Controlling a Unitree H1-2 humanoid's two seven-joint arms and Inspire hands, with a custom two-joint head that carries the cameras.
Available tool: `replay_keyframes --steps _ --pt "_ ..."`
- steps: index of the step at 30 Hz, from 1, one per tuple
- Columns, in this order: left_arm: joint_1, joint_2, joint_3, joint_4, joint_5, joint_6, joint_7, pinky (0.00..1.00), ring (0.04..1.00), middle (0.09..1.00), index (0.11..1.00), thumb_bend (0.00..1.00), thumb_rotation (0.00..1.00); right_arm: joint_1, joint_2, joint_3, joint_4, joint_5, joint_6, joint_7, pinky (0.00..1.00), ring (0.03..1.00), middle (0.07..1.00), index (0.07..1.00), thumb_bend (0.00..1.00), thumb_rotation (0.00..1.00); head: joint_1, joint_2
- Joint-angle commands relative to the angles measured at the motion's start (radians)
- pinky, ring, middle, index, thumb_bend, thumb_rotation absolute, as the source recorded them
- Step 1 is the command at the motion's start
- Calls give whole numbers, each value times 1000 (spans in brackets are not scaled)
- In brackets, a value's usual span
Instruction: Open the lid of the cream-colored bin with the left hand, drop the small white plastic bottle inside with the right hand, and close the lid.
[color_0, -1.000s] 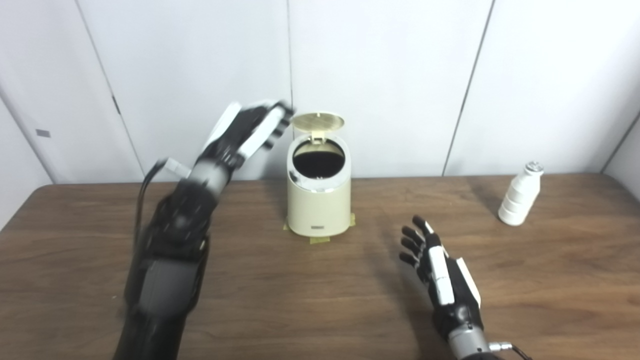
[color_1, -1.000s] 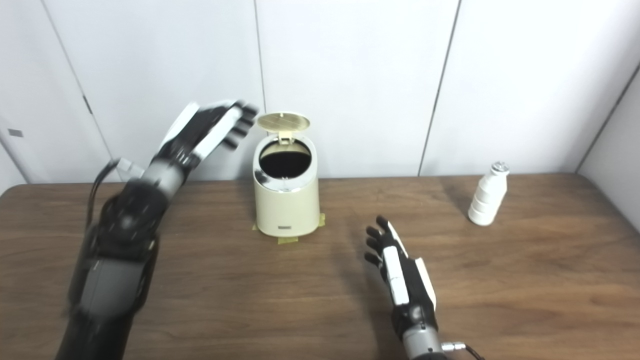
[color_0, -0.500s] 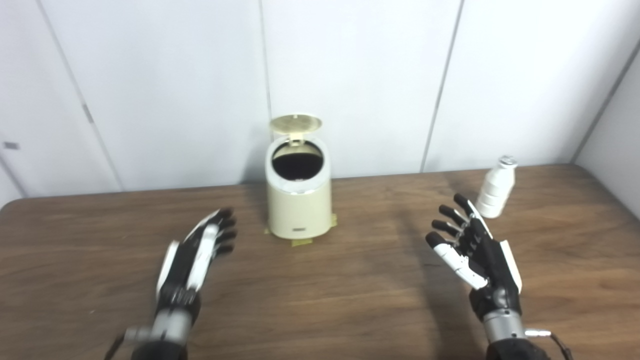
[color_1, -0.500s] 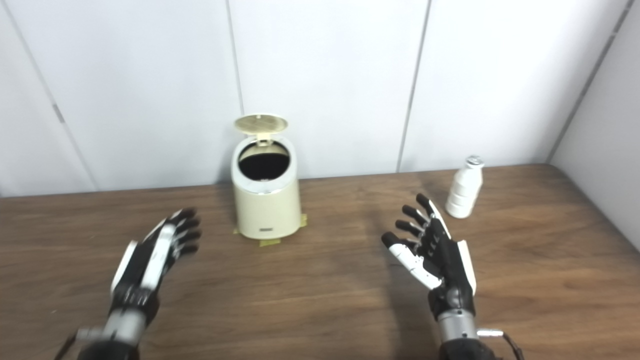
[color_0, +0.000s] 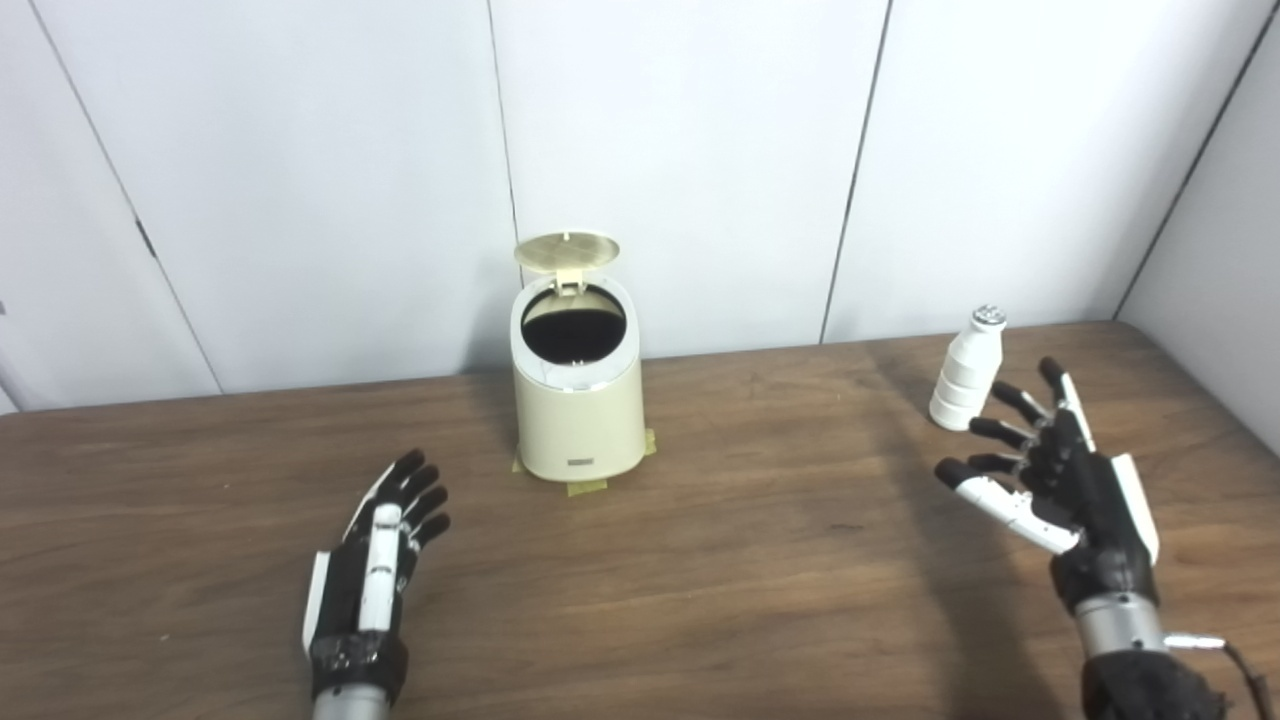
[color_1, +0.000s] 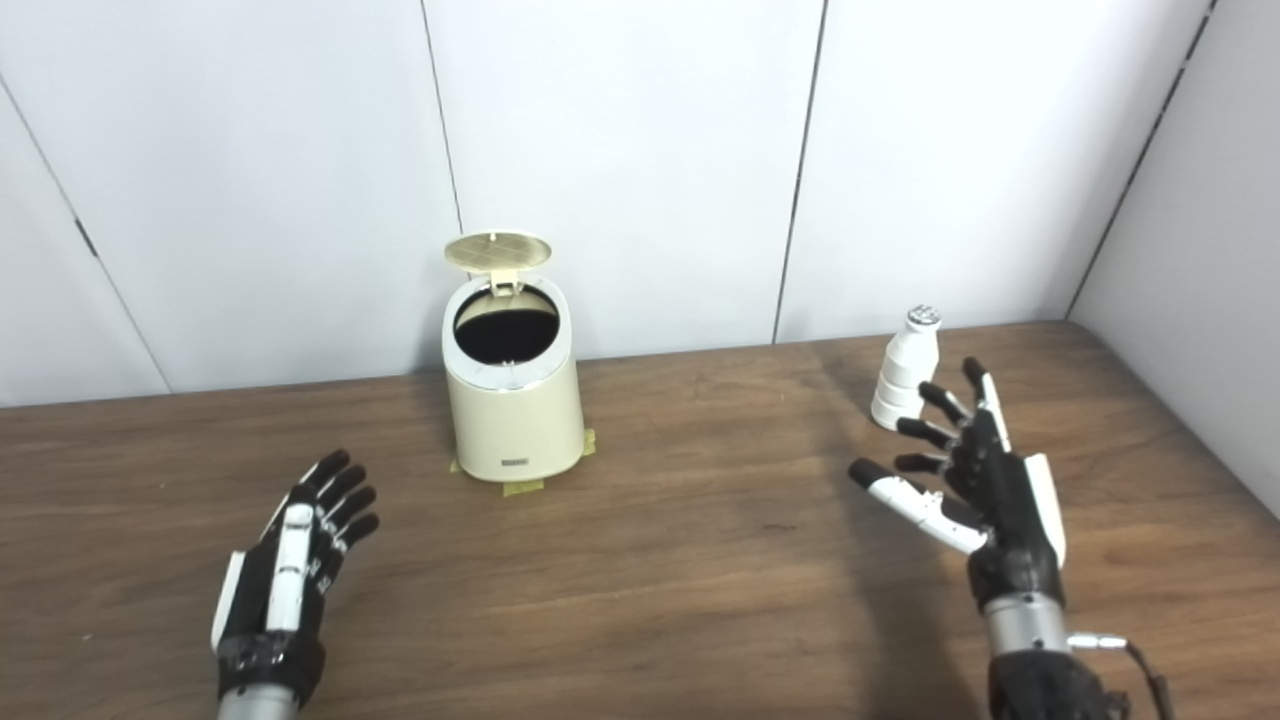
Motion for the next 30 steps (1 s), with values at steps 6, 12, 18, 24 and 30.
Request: replay_keyframes --steps 6,12,18,24,30 --pt "-30 21 11 -20 -39 -27 21 834 855 869 894 449 891 -77 -63 1 -11 -107 76 -25 602 757 895 974 868 398 -66 11" --pt "-37 56 12 -42 -71 8 18 845 855 868 902 423 849 -151 -82 9 88 -199 101 -68 641 777 909 928 896 424 -108 23" --pt "-20 92 11 -63 -76 26 16 844 867 878 905 404 825 -224 -97 32 139 -288 136 -102 675 765 897 937 840 333 -143 33" --pt "-5 135 15 -55 -100 7 -9 846 870 883 913 416 796 -270 -103 31 175 -299 143 -113 633 771 903 932 856 325 -177 40" --pt "0 162 25 -67 -133 34 -20 860 878 889 916 431 773 -293 -124 22 197 -324 175 -117 682 827 923 938 867 334 -204 44"
